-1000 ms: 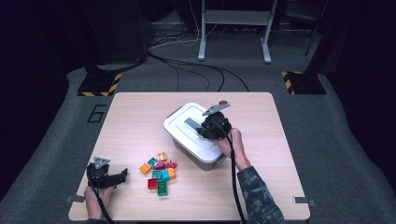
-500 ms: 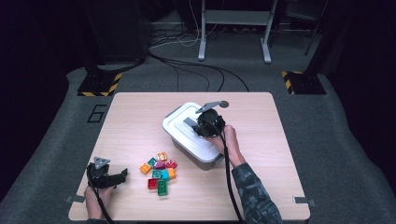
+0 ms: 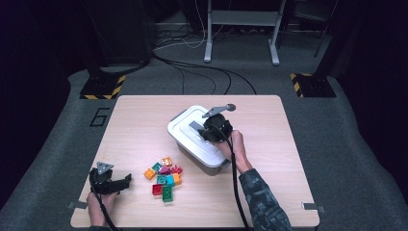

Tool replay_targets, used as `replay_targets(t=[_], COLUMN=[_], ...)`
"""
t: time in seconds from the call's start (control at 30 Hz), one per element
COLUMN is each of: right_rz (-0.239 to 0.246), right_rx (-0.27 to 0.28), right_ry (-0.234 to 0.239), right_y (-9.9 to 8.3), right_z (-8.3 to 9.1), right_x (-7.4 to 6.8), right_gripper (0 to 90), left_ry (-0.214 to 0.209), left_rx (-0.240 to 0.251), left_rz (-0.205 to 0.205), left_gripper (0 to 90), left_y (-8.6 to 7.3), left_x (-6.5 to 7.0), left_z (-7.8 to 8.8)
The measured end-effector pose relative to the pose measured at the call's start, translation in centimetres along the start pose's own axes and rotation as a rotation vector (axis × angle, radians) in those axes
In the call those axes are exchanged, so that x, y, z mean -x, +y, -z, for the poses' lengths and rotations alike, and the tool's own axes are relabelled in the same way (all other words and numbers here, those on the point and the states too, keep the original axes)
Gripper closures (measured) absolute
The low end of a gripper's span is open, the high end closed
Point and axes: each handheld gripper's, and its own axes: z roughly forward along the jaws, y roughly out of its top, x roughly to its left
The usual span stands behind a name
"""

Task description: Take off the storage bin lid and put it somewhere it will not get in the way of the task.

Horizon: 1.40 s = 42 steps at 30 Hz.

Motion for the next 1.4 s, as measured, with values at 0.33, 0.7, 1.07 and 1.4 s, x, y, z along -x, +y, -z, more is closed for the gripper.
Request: replay_targets(t=[0.33,0.7,1.07,1.4], right_rz=[-0.016,-0.023,-0.029,-0.051], right_rx=[0.034,0.068,0.082,0.089], right_ry=[0.016,0.002,-0.023,-0.056], right_y=[0.1,0.7,0.7,0.2], right_z=[0.8,2.2,4.1,5.6], right_x=[0.3,0.4,1.0,1.8], right_gripper=[66.6,66.6,66.5,66.5], left_ry=[0.000,0.000,0.000,0.000], left_rx=[0.000,0.001,-0.004,-0.001], left_rz=[0.001,0.001,-0.003,0.003], left_gripper=[8.9,8.9,9.1,9.1], left_y=[0.0,0.0,0.0,0.0], left_x=[0.0,0.0,0.0,0.0], left_z=[0.0,0.0,0.0,0.0])
